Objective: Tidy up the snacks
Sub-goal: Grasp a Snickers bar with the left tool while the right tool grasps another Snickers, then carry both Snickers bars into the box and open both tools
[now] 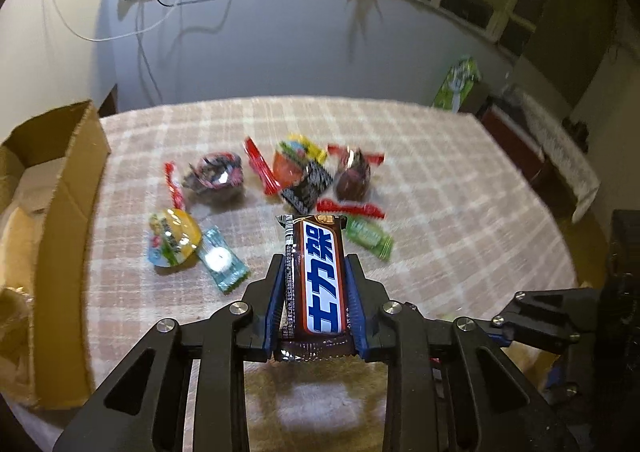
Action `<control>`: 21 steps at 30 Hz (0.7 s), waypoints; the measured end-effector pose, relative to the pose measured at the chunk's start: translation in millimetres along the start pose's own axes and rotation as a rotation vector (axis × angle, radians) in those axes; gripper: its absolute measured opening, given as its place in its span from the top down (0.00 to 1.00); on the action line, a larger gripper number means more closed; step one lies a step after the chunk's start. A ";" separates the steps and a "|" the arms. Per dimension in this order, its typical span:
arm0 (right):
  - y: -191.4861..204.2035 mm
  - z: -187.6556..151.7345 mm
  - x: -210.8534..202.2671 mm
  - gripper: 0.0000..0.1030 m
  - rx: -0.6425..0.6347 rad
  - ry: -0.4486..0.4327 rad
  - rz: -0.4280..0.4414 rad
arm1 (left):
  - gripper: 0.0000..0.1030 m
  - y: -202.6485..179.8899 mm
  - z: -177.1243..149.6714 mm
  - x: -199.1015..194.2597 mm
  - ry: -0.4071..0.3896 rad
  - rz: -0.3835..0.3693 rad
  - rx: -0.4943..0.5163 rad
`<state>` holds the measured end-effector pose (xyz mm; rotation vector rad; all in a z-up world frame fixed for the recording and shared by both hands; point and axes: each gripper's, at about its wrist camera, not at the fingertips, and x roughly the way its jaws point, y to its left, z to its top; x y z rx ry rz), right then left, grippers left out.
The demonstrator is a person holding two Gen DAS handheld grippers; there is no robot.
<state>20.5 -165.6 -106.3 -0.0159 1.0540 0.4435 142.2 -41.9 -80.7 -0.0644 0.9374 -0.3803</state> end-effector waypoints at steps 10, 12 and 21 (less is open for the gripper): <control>10.8 23.9 -19.3 0.71 -0.001 -0.058 0.007 | 0.74 32.8 3.9 -54.6 -0.115 -0.017 -0.077; 15.0 31.2 -19.4 0.71 -0.006 -0.069 0.009 | 0.74 42.2 2.3 -64.1 -0.133 -0.009 -0.092; 45.1 70.8 -18.0 0.71 -0.045 -0.115 0.037 | 0.74 87.6 -12.2 -98.1 -0.191 0.070 -0.156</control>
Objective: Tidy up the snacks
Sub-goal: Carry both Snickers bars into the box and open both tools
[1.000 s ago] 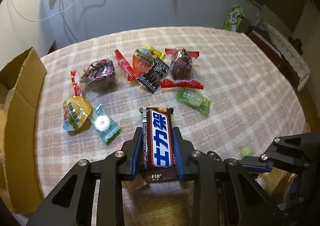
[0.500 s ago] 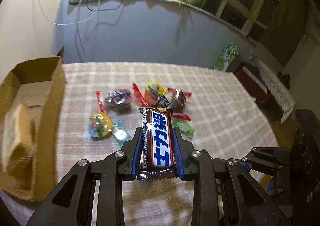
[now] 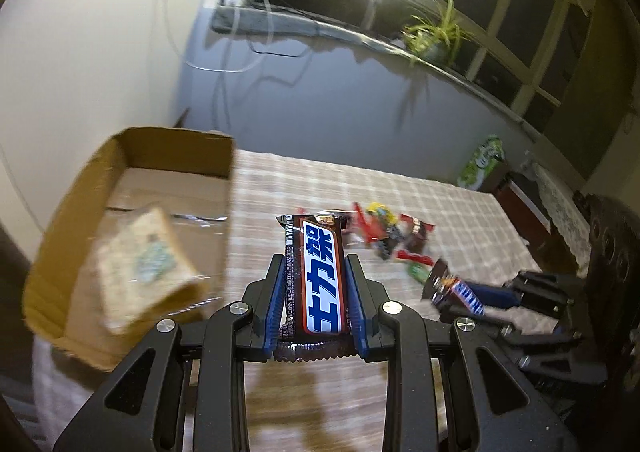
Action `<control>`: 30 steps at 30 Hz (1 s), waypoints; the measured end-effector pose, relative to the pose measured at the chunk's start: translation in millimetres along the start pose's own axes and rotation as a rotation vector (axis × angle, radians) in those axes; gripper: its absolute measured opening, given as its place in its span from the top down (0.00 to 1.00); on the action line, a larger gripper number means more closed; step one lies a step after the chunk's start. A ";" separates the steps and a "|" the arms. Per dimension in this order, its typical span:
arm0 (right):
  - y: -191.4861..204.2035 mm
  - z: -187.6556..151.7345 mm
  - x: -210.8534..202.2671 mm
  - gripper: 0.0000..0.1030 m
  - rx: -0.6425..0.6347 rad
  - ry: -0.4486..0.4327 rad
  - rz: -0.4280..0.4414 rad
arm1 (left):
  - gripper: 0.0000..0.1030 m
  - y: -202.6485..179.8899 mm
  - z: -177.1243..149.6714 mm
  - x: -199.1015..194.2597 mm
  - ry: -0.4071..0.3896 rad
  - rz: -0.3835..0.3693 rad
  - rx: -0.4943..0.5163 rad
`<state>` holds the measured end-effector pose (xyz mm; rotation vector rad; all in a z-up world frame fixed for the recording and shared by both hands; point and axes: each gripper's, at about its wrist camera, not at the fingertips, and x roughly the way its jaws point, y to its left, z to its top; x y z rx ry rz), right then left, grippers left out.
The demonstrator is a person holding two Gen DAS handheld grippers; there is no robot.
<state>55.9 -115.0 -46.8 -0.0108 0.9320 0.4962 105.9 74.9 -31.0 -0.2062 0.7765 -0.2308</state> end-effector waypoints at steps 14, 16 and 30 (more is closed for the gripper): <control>43.0 82.2 45.1 0.71 -0.057 -0.048 0.074 | 0.74 73.9 -10.3 -27.3 -0.038 0.127 -0.092; 49.0 92.7 56.4 0.71 -0.066 -0.044 0.080 | 0.74 81.3 -11.5 -28.3 -0.039 0.141 -0.099; 81.1 132.9 126.3 0.71 -0.111 0.011 0.087 | 0.74 109.5 -12.3 -29.9 -0.048 0.238 -0.096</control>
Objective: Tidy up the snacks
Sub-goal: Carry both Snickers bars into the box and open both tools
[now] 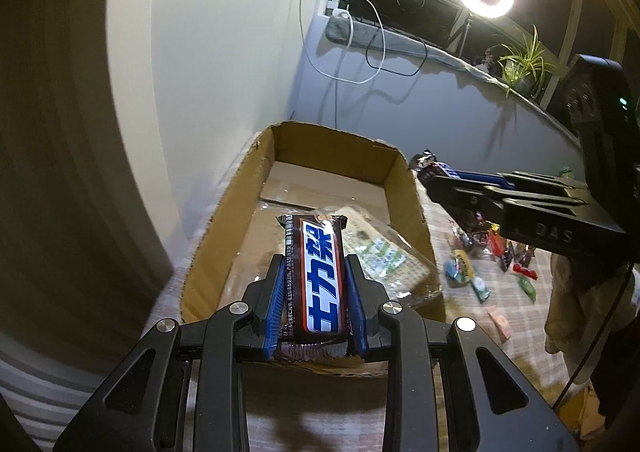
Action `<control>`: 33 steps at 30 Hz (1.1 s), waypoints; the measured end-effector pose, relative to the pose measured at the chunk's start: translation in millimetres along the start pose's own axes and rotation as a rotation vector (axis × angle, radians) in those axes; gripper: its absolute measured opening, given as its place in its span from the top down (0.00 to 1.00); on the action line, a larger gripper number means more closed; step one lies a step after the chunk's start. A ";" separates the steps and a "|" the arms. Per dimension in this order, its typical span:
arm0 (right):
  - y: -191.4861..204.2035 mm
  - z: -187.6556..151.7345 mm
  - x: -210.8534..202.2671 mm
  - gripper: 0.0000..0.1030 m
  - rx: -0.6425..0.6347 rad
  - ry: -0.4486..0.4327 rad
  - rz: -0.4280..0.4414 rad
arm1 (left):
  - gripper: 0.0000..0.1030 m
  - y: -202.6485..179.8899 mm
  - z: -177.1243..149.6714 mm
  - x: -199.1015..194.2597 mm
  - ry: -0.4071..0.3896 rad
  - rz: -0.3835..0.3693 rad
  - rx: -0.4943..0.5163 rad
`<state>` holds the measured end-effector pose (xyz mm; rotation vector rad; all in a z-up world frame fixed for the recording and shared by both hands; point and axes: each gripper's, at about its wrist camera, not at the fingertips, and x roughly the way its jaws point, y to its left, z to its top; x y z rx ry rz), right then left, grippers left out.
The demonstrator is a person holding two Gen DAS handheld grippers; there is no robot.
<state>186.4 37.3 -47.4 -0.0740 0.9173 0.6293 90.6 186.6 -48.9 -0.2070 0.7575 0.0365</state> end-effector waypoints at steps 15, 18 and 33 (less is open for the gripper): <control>1.4 11.5 34.2 0.71 -0.003 0.039 -0.004 | 0.74 0.6 2.0 5.0 0.000 0.024 0.024; 1.3 12.0 35.3 0.71 -0.006 0.039 -0.003 | 0.74 -0.1 2.7 6.1 0.002 0.026 0.024; 14.9 15.4 11.9 0.20 -0.056 -0.049 -0.087 | 0.57 -2.1 4.4 1.5 -0.026 0.052 0.024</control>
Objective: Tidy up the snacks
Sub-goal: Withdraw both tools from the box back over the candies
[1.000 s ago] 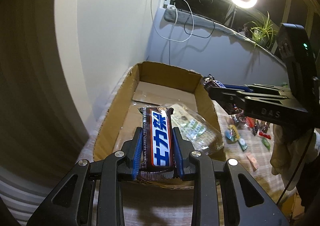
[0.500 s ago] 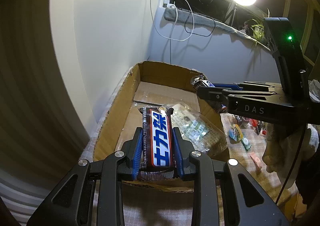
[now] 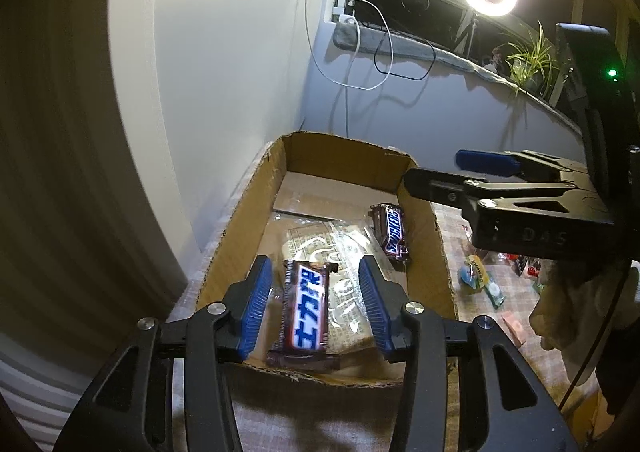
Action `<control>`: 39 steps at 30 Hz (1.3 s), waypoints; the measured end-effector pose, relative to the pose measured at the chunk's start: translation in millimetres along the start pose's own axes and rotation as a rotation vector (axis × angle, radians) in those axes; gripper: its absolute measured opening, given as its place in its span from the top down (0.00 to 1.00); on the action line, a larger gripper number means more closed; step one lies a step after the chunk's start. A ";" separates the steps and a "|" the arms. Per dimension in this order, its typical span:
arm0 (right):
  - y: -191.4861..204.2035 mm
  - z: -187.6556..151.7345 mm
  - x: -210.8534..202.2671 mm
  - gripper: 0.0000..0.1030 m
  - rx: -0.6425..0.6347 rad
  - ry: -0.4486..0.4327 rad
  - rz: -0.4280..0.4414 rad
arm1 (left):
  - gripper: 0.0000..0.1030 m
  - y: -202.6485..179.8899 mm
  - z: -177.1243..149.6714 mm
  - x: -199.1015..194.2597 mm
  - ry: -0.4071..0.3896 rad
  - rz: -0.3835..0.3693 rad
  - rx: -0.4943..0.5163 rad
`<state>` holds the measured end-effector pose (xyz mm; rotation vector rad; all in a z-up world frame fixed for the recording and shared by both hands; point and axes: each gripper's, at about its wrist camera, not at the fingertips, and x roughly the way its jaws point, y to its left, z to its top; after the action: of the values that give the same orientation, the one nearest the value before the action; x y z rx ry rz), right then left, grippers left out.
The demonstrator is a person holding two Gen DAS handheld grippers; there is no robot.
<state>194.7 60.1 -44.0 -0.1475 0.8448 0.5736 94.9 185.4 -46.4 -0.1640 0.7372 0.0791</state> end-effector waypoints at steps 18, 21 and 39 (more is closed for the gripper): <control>3.6 -12.8 -55.4 0.05 -0.049 -0.101 -0.119 | 0.57 -27.2 -4.5 -11.7 -0.013 -0.012 0.034; 1.4 -16.9 -65.1 0.05 -0.052 -0.114 -0.130 | 0.57 -33.8 -5.3 -12.6 -0.012 -0.019 0.040; -74.7 -71.1 -139.6 0.05 0.091 -0.107 -0.142 | 0.57 -86.6 -15.0 -13.2 0.010 -0.125 0.087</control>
<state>114.3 -85.7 4.9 -0.0924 0.7481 0.4054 86.5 97.3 -38.0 -0.1276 0.7376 -0.0731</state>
